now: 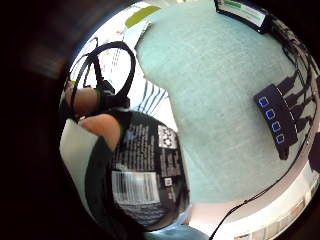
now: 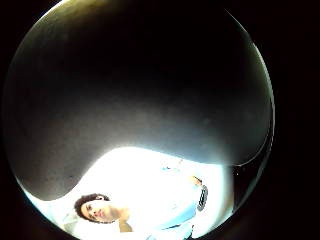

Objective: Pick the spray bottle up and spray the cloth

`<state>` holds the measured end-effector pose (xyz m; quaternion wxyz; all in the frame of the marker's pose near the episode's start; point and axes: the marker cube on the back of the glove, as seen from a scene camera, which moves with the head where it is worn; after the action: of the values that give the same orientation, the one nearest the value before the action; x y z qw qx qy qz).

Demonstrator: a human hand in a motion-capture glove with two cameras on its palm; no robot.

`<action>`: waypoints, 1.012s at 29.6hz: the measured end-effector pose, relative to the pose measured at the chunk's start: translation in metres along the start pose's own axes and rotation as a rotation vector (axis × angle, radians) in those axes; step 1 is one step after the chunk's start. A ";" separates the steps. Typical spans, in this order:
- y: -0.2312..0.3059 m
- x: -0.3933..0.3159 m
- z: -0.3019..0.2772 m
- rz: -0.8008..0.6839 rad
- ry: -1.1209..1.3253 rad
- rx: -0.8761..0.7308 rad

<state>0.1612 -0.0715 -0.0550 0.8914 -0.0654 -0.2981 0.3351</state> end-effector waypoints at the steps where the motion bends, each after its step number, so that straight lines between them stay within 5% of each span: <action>1: 0.000 0.000 0.000 0.000 -0.003 0.000; 30: 0.000 -0.011 0.015 0.010 0.017 -0.052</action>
<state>0.1462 -0.0800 -0.0478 0.8901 -0.0931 -0.2988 0.3312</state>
